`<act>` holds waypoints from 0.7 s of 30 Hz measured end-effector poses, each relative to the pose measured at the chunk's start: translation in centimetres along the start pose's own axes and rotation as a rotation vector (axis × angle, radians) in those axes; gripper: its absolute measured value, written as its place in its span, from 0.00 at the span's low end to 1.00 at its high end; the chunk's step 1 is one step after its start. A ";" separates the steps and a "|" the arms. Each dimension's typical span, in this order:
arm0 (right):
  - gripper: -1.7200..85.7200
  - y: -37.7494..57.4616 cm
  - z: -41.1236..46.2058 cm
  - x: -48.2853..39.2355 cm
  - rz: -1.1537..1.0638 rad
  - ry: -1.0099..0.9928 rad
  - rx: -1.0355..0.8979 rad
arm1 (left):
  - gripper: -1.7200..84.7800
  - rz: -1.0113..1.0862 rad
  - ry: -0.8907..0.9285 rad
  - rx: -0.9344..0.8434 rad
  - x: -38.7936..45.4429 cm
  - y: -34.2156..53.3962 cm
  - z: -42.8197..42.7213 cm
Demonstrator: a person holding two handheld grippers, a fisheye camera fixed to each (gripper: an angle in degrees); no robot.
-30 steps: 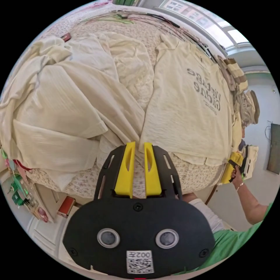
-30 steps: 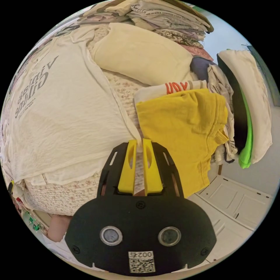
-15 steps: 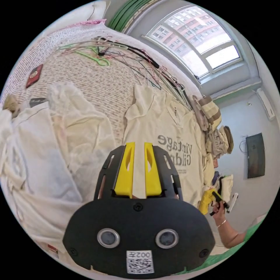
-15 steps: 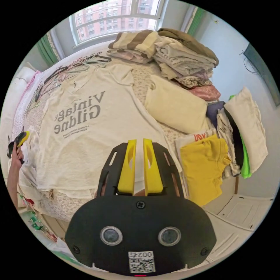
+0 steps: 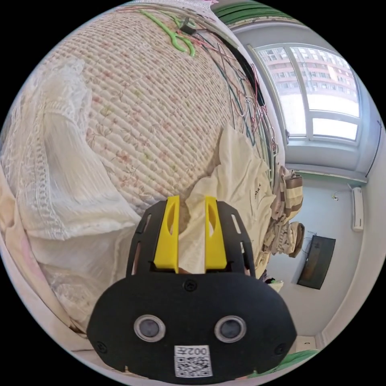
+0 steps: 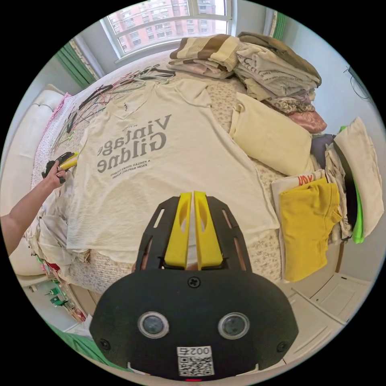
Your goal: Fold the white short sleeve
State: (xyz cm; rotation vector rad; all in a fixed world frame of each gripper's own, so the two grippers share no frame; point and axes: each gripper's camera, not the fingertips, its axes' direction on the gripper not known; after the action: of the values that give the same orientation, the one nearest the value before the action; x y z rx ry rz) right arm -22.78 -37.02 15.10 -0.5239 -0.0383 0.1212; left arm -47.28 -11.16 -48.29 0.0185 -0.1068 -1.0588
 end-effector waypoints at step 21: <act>0.03 -22.0 -0.1 -32.7 -0.656 -0.339 0.237 | 0.01 1.080 -0.890 0.040 17.4 24.4 24.2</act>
State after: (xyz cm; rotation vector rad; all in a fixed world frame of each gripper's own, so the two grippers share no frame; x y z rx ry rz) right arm -52.88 -60.04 25.88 -0.2287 -0.5163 -0.4247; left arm -20.03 -13.47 -21.23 -0.4350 -0.8419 0.0825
